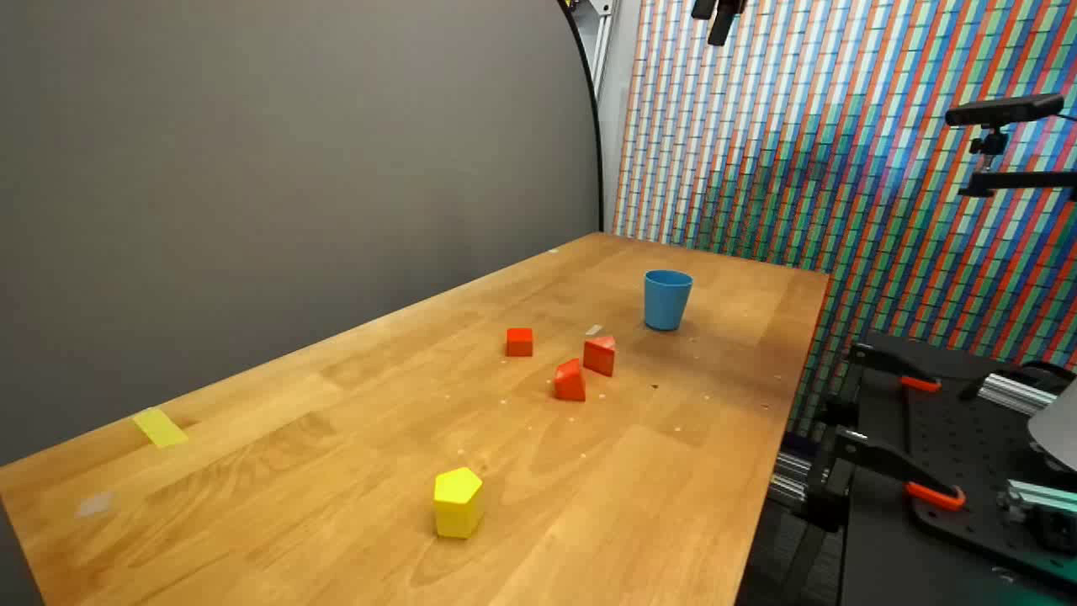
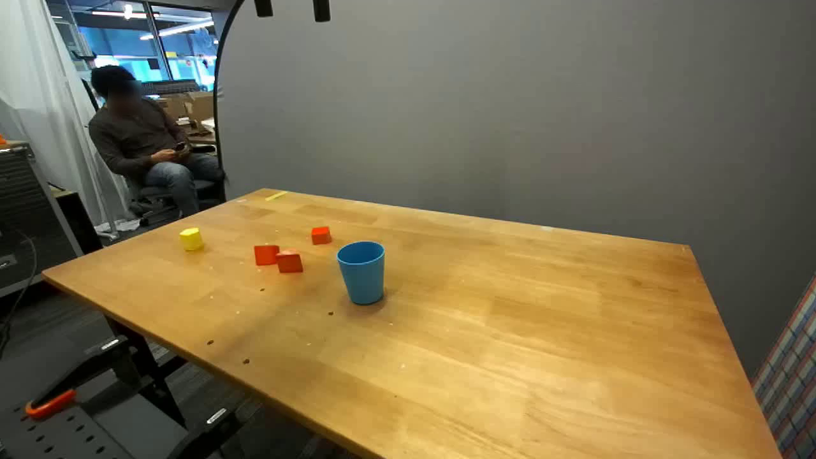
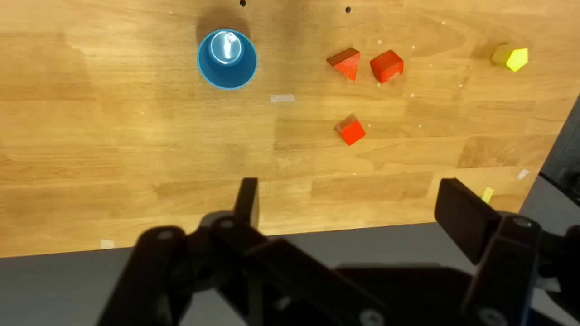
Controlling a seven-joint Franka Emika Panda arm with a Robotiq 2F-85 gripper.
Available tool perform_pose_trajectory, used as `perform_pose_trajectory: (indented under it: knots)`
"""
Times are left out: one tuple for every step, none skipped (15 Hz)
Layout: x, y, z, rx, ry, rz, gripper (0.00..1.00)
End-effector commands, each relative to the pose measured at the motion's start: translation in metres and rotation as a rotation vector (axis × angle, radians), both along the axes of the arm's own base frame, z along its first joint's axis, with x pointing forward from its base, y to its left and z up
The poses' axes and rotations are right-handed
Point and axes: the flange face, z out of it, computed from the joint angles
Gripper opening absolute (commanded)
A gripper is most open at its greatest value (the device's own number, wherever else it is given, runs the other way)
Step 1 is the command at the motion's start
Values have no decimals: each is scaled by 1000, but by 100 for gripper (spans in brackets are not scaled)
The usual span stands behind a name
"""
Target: Put the yellow block in the cup
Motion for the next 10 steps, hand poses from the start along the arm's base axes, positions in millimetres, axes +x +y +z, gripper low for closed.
perform_pose_trajectory:
  knots:
    - [1,0,2,-1,-4,0,100]
    - [1,0,6,-1,-10,-1,100]
    - [1,-1,8,-1,-16,-1,100]
    - [1,-1,9,-2,-18,-1,100]
    - [8,0,10,-15,-10,-30,100]
    - [26,15,6,-39,9,-56,100]
    - [39,28,1,-70,23,-85,100]
    - [59,56,-9,-120,36,-99,100]
    - [66,71,-15,-161,61,-96,100]
    - [74,92,-26,-215,95,-81,100]
